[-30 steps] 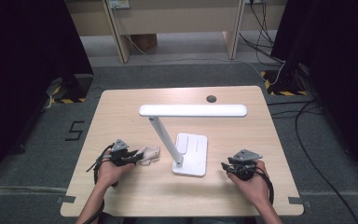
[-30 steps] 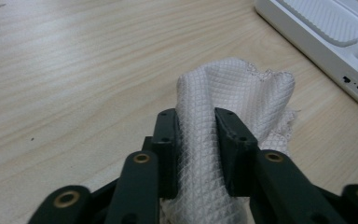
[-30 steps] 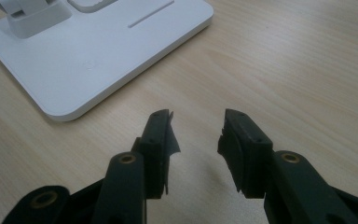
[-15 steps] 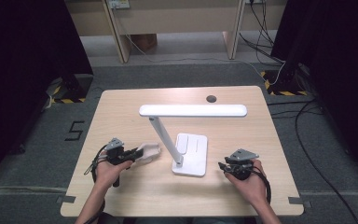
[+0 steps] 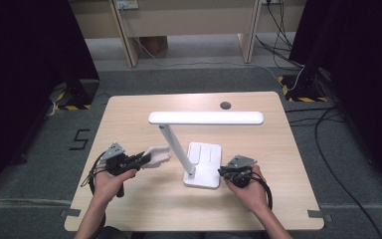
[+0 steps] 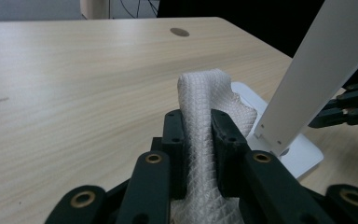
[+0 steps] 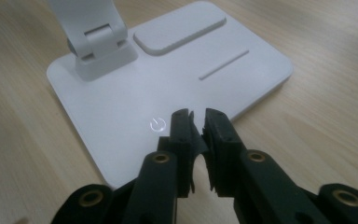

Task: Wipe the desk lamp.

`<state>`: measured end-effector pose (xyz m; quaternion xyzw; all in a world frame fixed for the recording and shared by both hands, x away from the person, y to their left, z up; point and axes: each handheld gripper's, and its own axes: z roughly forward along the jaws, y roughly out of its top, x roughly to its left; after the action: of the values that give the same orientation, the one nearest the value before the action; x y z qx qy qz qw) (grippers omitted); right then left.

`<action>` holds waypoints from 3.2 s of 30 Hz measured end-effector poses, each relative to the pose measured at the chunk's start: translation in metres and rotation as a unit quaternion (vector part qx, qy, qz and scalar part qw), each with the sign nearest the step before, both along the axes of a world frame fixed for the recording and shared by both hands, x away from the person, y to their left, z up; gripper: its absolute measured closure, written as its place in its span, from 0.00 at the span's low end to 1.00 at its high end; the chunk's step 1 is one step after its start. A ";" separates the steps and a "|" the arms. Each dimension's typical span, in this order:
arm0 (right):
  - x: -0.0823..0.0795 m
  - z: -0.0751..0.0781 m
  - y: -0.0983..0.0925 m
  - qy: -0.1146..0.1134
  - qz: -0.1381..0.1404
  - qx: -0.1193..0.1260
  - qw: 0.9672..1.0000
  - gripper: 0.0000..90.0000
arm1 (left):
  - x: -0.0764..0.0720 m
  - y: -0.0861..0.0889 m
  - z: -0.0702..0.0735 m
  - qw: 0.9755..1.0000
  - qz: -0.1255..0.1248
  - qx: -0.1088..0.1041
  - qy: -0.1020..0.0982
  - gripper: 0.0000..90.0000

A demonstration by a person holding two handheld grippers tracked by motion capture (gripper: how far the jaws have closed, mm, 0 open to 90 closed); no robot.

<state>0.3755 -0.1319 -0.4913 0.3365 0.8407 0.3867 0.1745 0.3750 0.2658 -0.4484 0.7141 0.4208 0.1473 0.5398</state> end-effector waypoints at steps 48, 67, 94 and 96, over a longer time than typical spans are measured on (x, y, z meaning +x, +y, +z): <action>0.008 -0.013 0.027 0.007 0.021 0.000 1.000 1.00 | -0.022 0.010 0.085 0.993 -0.014 -0.031 -0.112 0.86; 0.007 -0.013 0.028 0.004 0.023 0.001 1.000 1.00 | -0.025 0.015 0.111 0.985 -0.011 -0.076 -0.155 0.86; 0.007 -0.014 0.029 0.001 0.023 0.002 1.000 1.00 | -0.030 0.001 0.148 0.976 -0.041 -0.067 -0.202 0.86; 0.007 -0.014 0.028 0.001 0.023 0.002 1.000 1.00 | -0.029 0.000 0.149 0.976 -0.043 -0.064 -0.202 0.86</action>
<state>0.3821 -0.1034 -0.5051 0.3179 0.8474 0.3924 0.1641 0.3462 0.2654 -0.2993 0.6506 0.2804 0.2382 0.6643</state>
